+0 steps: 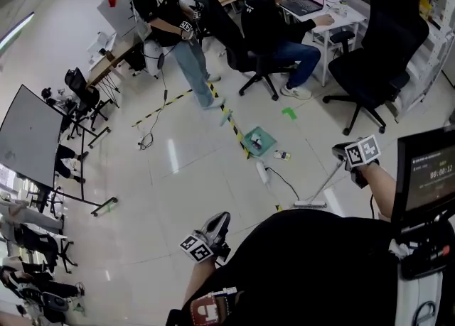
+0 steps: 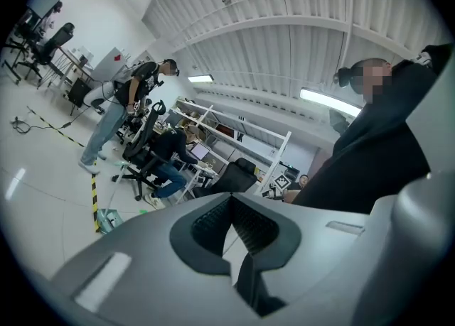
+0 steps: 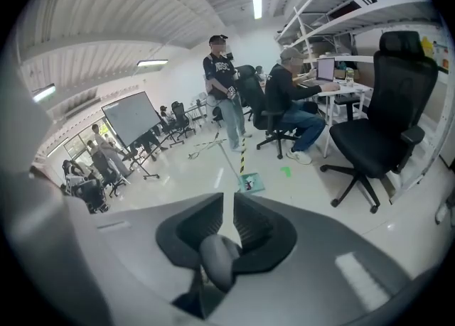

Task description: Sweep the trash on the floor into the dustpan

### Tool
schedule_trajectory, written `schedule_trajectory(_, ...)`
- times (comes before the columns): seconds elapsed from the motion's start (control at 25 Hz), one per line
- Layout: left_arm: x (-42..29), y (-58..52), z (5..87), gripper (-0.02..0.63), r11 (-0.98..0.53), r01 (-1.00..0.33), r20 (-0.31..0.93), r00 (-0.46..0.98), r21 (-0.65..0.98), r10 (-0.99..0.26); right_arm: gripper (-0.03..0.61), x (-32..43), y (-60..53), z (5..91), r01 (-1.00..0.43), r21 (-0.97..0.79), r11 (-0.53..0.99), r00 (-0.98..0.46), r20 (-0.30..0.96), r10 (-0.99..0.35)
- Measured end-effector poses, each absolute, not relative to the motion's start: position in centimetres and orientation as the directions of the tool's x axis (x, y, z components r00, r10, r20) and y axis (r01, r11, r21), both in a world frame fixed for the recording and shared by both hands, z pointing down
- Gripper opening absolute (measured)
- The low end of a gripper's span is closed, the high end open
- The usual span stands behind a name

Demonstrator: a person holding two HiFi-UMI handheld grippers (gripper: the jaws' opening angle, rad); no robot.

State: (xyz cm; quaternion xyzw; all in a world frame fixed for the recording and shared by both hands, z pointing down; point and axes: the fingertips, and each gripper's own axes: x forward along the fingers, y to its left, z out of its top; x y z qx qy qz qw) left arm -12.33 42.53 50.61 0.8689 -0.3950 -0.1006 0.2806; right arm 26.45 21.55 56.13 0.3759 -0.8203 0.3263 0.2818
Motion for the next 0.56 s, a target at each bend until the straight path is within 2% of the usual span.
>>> schedule_trajectory(0.28, -15.3, 41.9, 50.5, -0.005, -0.536, -0.625, -0.002, 0.65, 0.568, -0.76, 0.04, 23.7, 21.9, 56.1, -0.799, -0.32, 0.509, -0.556, 0.715, -0.424)
schedule_trajectory(0.56, -13.8, 41.1, 50.1, -0.005, -0.535, -0.628, -0.012, 0.642, 0.565, -0.767, 0.04, 23.5, 21.4, 55.5, -0.778, -0.332, 0.534, -0.581, 0.703, -0.409)
